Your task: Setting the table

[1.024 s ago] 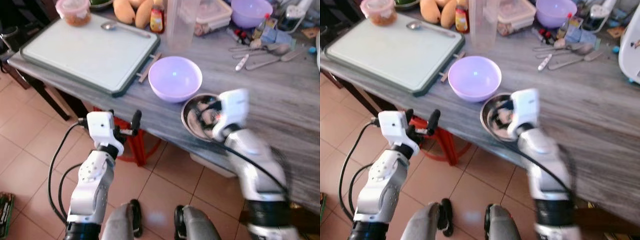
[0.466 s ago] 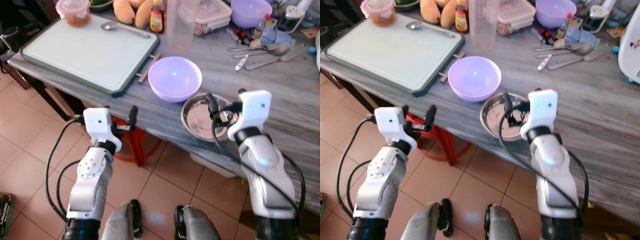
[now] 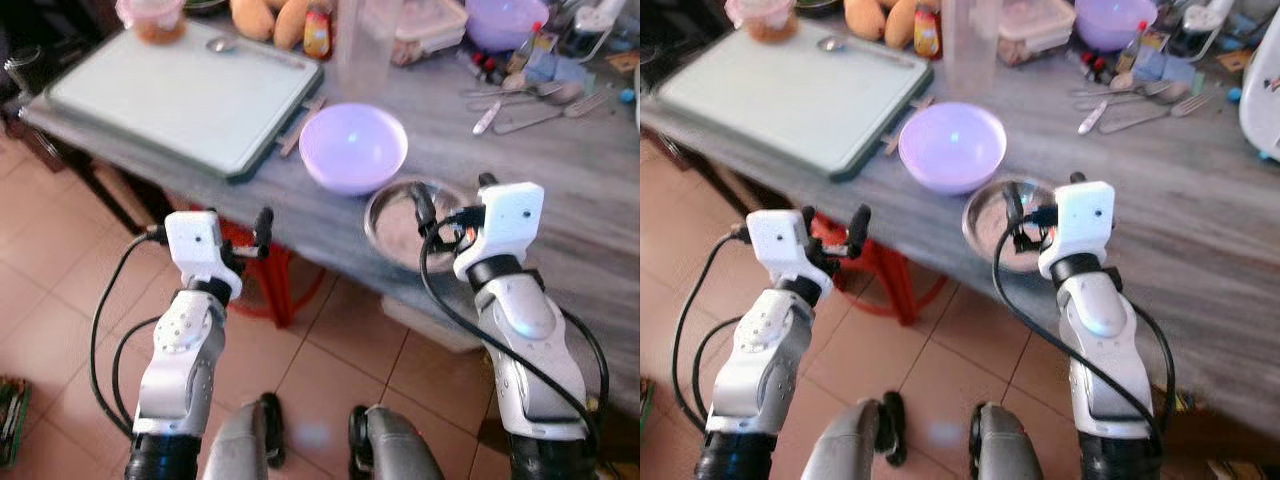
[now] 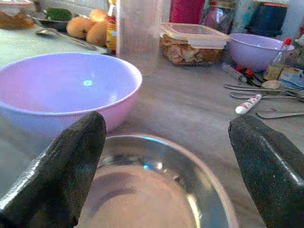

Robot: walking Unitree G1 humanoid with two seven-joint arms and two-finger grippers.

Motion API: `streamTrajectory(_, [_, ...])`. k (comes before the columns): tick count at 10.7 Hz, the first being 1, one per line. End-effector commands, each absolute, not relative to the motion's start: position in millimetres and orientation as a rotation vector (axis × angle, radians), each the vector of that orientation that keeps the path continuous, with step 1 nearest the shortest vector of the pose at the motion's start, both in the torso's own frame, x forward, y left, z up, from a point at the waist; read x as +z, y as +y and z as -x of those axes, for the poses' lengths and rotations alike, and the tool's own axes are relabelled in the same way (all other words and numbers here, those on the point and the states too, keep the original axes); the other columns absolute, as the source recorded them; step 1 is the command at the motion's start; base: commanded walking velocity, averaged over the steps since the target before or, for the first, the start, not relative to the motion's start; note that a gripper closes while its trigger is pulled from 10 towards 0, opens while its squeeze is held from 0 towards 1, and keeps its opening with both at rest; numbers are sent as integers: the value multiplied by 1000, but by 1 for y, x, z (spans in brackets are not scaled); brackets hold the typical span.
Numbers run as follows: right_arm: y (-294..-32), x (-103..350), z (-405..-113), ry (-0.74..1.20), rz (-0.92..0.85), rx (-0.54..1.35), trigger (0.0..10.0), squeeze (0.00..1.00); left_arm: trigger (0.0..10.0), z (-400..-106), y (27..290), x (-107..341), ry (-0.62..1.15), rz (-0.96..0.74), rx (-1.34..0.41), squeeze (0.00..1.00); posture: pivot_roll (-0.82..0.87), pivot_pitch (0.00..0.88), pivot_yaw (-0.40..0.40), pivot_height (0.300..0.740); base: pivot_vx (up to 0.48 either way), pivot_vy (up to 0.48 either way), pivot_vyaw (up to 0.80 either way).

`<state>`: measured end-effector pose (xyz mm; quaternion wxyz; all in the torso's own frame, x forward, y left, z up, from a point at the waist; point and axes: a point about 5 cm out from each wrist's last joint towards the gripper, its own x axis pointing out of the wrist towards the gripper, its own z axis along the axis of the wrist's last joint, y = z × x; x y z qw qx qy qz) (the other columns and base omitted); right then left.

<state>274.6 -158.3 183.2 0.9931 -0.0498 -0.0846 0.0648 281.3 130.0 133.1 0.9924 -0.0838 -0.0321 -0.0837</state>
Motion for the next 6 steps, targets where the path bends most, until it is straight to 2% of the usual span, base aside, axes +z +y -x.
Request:
streamTrajectory(1, [-159, 181, -274, -164, 101, 124, 10000, 0, 10000, -280, 132, 129, -42, 162, -152, 0, -59, 167, 33, 740, -300, 0, 0])
streamTrajectory(6, [-157, 175, -273, -143, 104, 145, 10000, 0, 10000, -279, 132, 127, -33, 158, -155, 0, -57, 167, 37, 740, -300, 0, 0])
